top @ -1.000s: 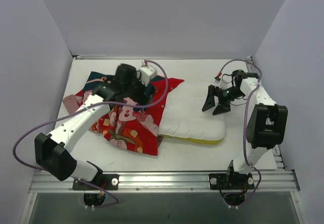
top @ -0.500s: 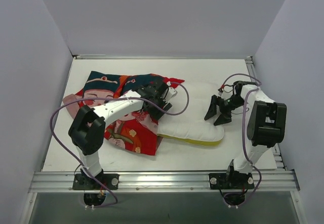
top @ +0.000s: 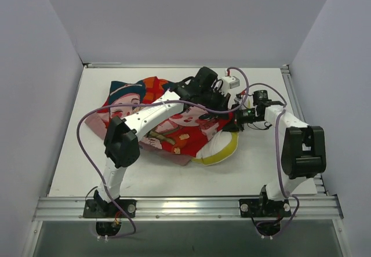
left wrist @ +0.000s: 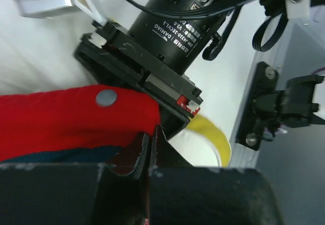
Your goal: Put the pillow into the pillowcase
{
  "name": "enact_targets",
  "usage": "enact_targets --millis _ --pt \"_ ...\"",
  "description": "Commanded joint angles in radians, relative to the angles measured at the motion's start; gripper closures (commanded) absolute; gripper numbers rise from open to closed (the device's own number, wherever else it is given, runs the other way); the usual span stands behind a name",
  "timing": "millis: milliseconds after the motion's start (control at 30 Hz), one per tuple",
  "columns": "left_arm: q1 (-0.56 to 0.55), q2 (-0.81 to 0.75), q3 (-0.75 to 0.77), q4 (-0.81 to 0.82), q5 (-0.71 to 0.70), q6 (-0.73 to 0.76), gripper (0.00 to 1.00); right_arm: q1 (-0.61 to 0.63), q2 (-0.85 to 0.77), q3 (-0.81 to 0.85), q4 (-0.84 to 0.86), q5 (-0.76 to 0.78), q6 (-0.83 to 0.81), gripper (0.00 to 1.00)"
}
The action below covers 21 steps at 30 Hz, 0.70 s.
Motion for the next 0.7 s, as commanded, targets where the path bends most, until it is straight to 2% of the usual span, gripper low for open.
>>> enact_targets --millis 0,100,133,167,200,233,300,333,367,400,433,467,500,533,567,633,667 --pt "-0.015 -0.029 0.026 0.204 0.228 -0.114 1.00 0.017 -0.112 -0.037 0.337 -0.175 0.307 1.00" --pt "0.053 -0.113 -0.178 0.232 0.180 -0.100 0.95 -0.031 -0.105 -0.065 0.313 -0.155 0.249 1.00" --pt "0.072 -0.165 -0.247 0.244 0.162 -0.091 0.91 -0.034 -0.099 -0.074 0.302 -0.146 0.233 1.00" --pt "0.104 -0.188 -0.340 0.255 0.136 -0.071 0.76 -0.033 -0.088 -0.076 0.288 -0.131 0.215 1.00" --pt "0.115 -0.210 -0.379 0.247 0.123 -0.012 0.73 -0.033 -0.079 -0.054 0.250 -0.109 0.113 1.00" --pt "0.121 -0.251 -0.407 0.229 0.114 0.027 0.73 -0.033 -0.071 -0.039 0.135 -0.088 0.051 1.00" --pt "0.127 -0.296 -0.474 0.142 0.076 0.107 0.64 -0.033 -0.043 -0.010 0.025 -0.034 -0.117 1.00" --pt "0.126 -0.332 -0.488 0.099 0.064 0.206 0.60 -0.027 -0.031 0.015 -0.083 -0.016 -0.176 1.00" --pt "0.127 -0.348 -0.503 -0.002 0.059 0.251 0.53 -0.023 -0.011 0.027 -0.139 -0.003 -0.228 0.95" --pt "0.129 -0.362 -0.511 -0.056 0.053 0.335 0.42 -0.020 -0.002 0.035 -0.193 0.026 -0.277 0.86" --pt "0.133 -0.391 -0.508 -0.105 0.056 0.375 0.37 -0.016 0.006 0.050 -0.297 0.050 -0.379 0.63" --pt "0.138 -0.412 -0.503 -0.157 0.054 0.401 0.34 -0.019 0.012 0.053 -0.339 0.067 -0.414 0.53" --pt "0.164 -0.437 -0.503 -0.147 0.034 0.401 0.22 -0.029 0.009 0.052 -0.366 0.092 -0.440 0.45" --pt "0.178 -0.474 -0.500 -0.120 0.021 0.389 0.18 -0.033 0.000 0.046 -0.385 0.097 -0.446 0.35" --pt "0.189 -0.480 -0.493 -0.051 -0.007 0.377 0.14 -0.095 -0.019 0.042 -0.384 0.101 -0.439 0.31" --pt "0.190 -0.436 -0.419 -0.004 -0.103 0.368 0.13 -0.135 -0.020 0.068 -0.381 0.123 -0.426 0.22" --pt "0.186 -0.401 -0.377 0.017 -0.143 0.368 0.13 -0.164 -0.007 0.117 -0.376 0.141 -0.411 0.21"
